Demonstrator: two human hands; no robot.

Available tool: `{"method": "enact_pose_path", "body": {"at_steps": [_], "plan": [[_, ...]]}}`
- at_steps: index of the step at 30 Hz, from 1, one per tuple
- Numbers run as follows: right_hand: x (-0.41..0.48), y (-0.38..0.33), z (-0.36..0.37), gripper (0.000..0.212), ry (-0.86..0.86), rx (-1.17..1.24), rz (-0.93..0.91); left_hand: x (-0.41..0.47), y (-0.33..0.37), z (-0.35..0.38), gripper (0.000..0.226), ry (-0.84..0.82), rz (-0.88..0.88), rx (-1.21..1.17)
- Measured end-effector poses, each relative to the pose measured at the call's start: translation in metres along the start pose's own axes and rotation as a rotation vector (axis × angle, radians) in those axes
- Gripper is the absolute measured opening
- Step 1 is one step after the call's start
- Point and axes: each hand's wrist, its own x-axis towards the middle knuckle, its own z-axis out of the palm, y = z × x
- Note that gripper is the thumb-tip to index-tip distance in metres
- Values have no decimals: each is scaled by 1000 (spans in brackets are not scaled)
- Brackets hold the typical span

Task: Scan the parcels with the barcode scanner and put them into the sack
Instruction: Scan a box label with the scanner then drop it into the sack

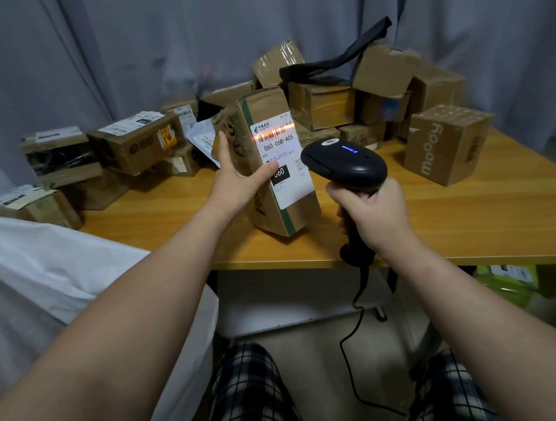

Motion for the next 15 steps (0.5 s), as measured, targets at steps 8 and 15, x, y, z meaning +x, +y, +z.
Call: {"method": "enact_pose_path", "body": {"at_steps": [8,15], "plan": [[-1,-1,2,14,-12,14,-5,-8,-2,3,116,26,50,-46],[-3,-15,15,10,-68,56,-38,-33,0,-7,112,162,146,-168]]}}
